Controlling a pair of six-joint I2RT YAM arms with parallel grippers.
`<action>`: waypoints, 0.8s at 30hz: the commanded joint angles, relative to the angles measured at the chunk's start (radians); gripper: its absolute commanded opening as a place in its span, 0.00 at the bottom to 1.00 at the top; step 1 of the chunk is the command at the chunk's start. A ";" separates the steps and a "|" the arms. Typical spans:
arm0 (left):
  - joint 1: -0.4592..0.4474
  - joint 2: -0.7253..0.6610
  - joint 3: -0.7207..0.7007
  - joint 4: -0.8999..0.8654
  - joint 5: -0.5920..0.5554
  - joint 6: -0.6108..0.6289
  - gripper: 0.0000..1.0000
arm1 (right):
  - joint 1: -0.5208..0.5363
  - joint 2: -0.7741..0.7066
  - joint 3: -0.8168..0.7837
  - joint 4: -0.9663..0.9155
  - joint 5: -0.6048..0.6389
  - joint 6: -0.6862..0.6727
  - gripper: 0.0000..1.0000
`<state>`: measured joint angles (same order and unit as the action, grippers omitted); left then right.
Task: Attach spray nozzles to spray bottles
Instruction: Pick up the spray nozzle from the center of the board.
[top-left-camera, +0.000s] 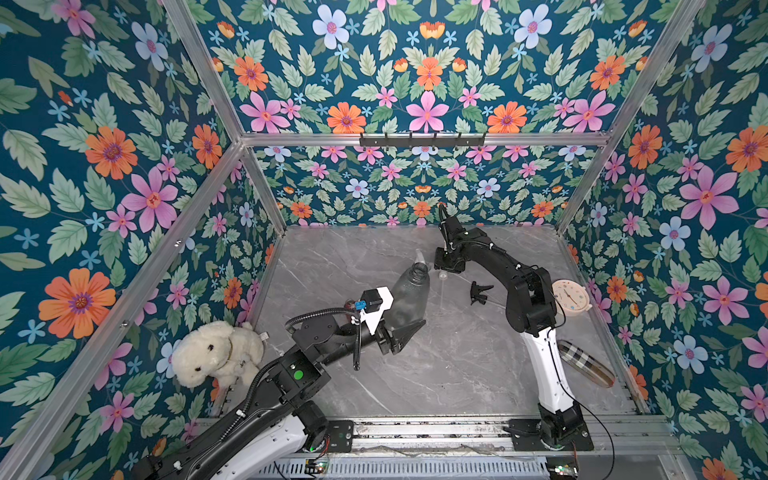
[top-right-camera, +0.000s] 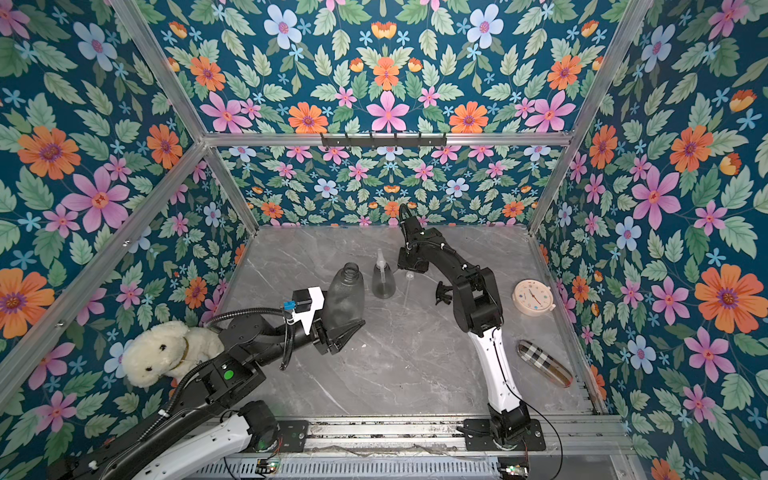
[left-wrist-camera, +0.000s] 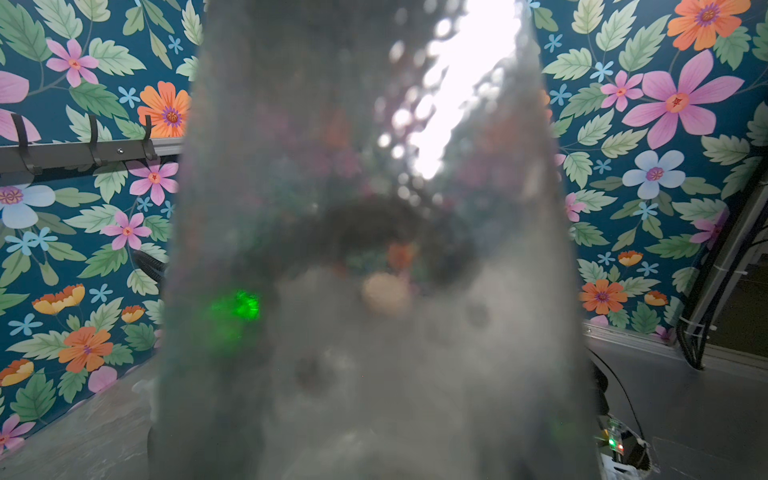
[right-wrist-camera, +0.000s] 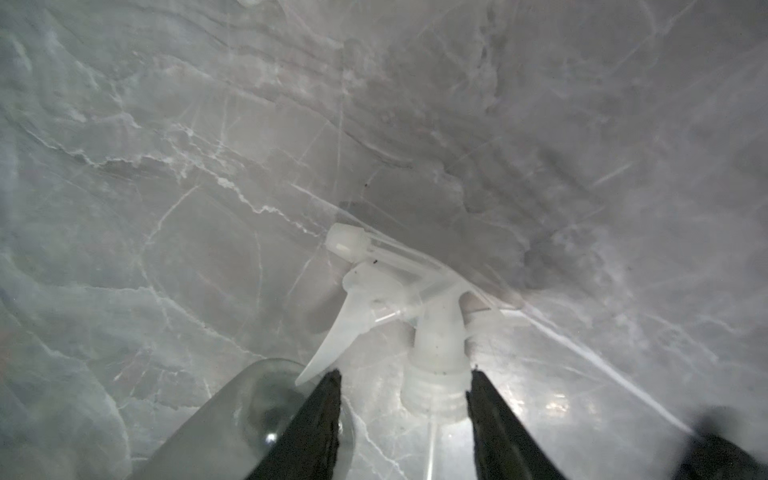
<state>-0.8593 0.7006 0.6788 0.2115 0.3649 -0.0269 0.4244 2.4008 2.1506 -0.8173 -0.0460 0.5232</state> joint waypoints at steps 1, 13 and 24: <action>-0.001 -0.007 -0.003 0.060 -0.002 -0.005 0.00 | 0.002 0.026 0.031 -0.073 0.045 0.018 0.49; -0.002 -0.013 -0.008 0.062 -0.006 -0.011 0.00 | 0.001 0.112 0.097 -0.115 0.064 0.012 0.35; -0.001 -0.009 -0.013 0.075 -0.011 -0.019 0.00 | -0.018 -0.112 -0.157 0.060 0.126 0.019 0.18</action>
<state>-0.8593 0.6899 0.6678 0.2401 0.3614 -0.0452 0.4152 2.3676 2.0487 -0.8345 0.0345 0.5304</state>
